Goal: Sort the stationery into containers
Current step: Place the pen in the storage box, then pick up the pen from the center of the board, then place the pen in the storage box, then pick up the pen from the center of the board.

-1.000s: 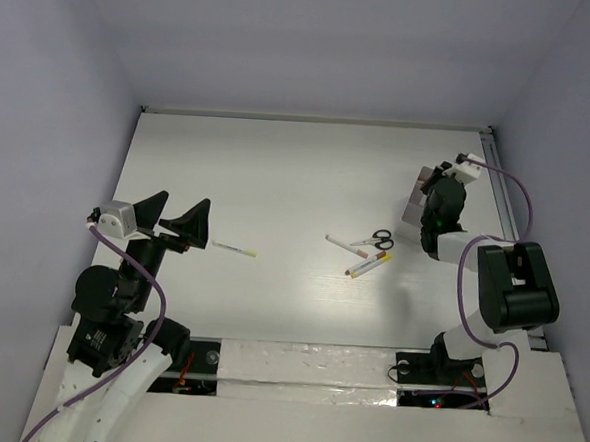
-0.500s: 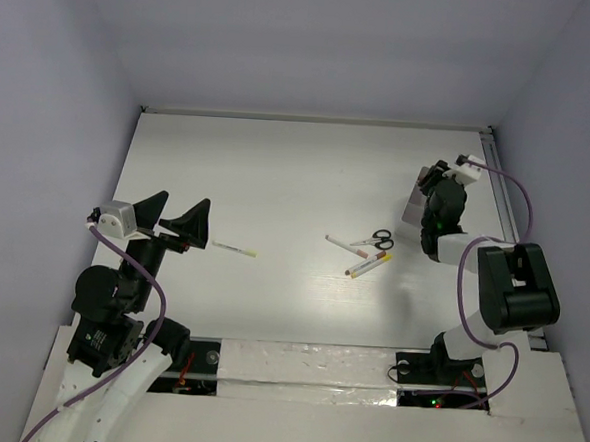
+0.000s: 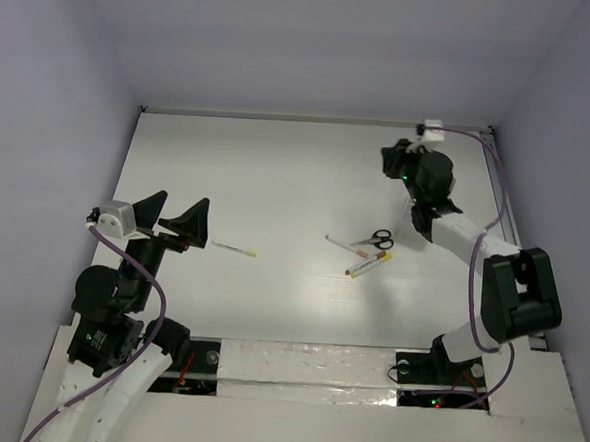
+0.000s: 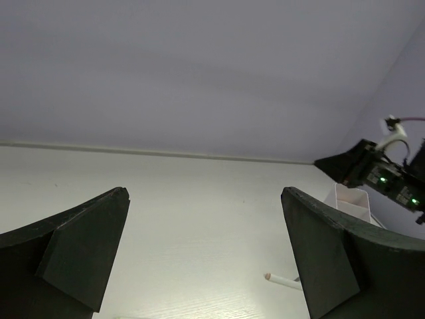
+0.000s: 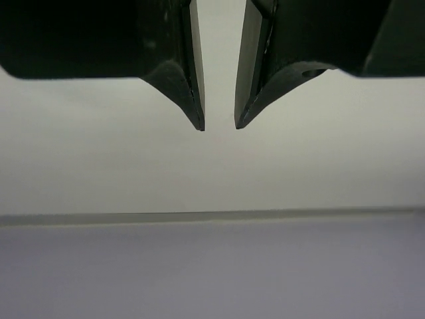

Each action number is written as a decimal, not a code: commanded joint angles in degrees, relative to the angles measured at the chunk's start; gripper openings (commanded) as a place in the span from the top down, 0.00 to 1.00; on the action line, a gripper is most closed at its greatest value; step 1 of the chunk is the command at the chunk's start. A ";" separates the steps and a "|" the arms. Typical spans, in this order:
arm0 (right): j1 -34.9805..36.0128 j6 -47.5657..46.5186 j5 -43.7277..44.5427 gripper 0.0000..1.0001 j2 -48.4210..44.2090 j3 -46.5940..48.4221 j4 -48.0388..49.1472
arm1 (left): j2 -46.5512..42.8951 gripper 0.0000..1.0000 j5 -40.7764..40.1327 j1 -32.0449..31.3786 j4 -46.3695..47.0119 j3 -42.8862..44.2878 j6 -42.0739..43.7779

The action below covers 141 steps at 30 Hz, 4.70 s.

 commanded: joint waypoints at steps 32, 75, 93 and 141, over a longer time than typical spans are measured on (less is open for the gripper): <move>48.20 -28.27 -10.35 0.41 57.37 75.02 -63.55 | -1.65 0.01 -2.37 2.74 2.15 -0.09 -0.73; 4.88 -6.92 29.99 1.00 -5.99 -10.12 23.98 | -2.26 0.01 -1.58 1.16 2.15 -0.44 -0.73; -3.66 -4.80 33.15 1.00 3.67 -14.87 32.68 | -0.77 0.01 -1.06 0.64 2.24 -0.44 -0.73; 20.51 -14.21 -7.45 0.34 21.43 25.55 -61.71 | -0.51 0.01 -0.53 0.64 2.15 -0.44 -0.73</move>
